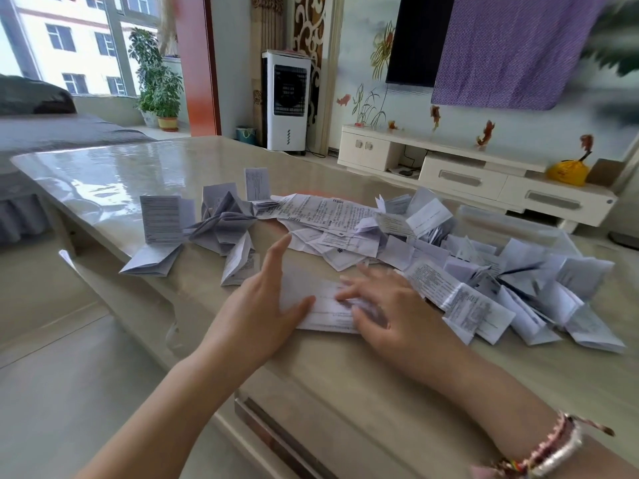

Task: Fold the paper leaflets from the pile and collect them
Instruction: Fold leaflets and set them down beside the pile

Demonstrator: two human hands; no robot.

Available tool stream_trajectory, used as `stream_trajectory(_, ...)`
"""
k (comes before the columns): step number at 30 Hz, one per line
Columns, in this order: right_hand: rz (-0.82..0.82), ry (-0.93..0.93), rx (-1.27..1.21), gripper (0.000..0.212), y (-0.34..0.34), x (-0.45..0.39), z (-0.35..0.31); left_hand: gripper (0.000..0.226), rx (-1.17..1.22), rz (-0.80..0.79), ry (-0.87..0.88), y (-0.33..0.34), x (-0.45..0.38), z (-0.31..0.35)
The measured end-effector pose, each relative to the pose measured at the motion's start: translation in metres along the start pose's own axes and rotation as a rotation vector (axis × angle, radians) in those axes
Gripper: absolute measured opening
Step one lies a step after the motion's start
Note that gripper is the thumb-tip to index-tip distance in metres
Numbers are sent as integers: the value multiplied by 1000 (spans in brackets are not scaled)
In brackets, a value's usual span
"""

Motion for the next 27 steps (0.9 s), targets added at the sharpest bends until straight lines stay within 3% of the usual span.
stream_trajectory(2,-63,20,23,31,5,4,2,84,-58,6,32,0,0,6)
stream_trajectory(5,-131,-24,96,53,10,7,6,79,-165,16,61,-1,-1,8)
stream_trajectory(9,-252,-73,171,69,16,8,11,49,-248,49,82,-3,-3,2)
stream_trajectory(13,-238,-126,235,61,11,7,8,22,-204,109,294,-12,1,16)
stream_trajectory(17,-273,-127,309,62,15,5,13,41,-206,-38,443,-2,6,29)
stream_trajectory(21,-256,-176,394,68,18,5,12,45,-275,-108,489,8,10,33)
stream_trajectory(27,-105,-309,447,36,9,3,1,29,-460,25,582,0,19,46)
Point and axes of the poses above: each hand's wrist, its own x-axis away from the middle knuckle, its own y-axis out of the palm, z = x × y, the point moved 9 cm from there along -x, towards the middle knuckle, and after that the axes turned 7 degrees about -x, right-handed, at the moved point
